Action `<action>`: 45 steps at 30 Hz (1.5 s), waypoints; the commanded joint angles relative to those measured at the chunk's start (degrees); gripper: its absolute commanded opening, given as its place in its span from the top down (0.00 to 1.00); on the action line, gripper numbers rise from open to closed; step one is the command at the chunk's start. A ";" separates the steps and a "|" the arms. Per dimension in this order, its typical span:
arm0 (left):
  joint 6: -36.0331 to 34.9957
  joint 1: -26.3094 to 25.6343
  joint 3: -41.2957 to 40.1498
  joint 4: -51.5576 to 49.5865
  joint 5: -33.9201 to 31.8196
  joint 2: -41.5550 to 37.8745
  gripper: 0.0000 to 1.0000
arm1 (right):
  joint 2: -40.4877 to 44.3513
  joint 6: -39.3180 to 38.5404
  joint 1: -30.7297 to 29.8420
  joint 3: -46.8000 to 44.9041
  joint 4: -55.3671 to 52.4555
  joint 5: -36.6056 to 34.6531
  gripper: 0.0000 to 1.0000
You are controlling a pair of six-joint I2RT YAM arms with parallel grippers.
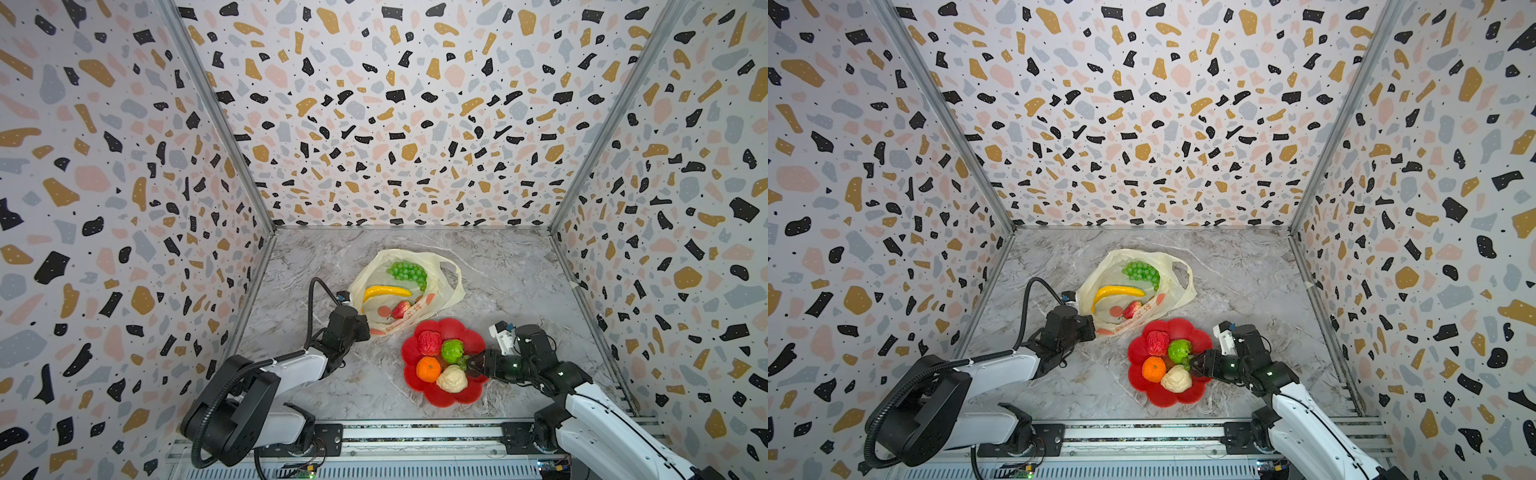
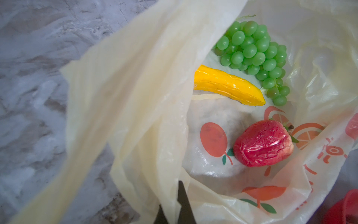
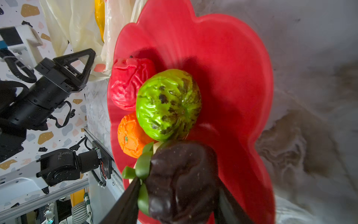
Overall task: Take fruits out of the plastic bag
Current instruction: Place the fruit on the plate, then move the plastic bag to the center of the table.
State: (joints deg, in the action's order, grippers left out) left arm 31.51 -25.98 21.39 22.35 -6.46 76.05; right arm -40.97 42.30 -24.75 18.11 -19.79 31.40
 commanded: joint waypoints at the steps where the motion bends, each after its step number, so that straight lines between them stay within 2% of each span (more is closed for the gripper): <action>1: -0.39 0.31 1.27 1.82 0.22 0.24 0.98 | -0.10 0.21 -0.94 1.29 0.20 -1.70 0.37; 5: -0.37 0.31 1.24 1.74 0.22 0.15 0.98 | 0.15 -0.63 -0.92 2.59 -1.44 -3.29 0.25; 10: -0.50 0.27 1.28 1.73 0.22 0.01 0.98 | -0.24 -2.17 -0.95 4.77 -4.29 -5.20 0.21; 18: -0.49 0.31 1.24 1.64 0.04 -0.04 0.98 | -0.27 -4.57 -0.94 9.15 -10.07 -10.54 0.24; 23: -0.52 0.31 1.28 1.65 0.04 0.00 0.98 | 0.01 -4.91 -1.21 10.52 -9.74 -8.76 0.27; 28: -0.48 0.31 1.35 1.82 0.22 0.28 0.98 | -0.38 -4.56 -4.04 11.73 -9.91 -10.83 0.29; 33: -0.48 0.31 1.23 2.21 0.98 0.16 0.99 | -2.45 -4.27 -8.97 14.05 -9.10 -16.20 0.35; 41: -1.77 0.04 0.72 1.66 -0.14 -2.79 0.99 | -14.05 -11.13 -15.63 24.71 -3.72 -26.95 0.35; 45: -2.80 -1.11 0.85 0.36 -3.12 -4.73 0.99 | -25.27 -15.40 -18.68 32.69 0.41 -29.87 0.35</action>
State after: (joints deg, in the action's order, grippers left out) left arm 30.41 -26.37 21.39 22.15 -7.20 72.88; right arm -61.30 31.59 -41.60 45.98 -23.40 6.22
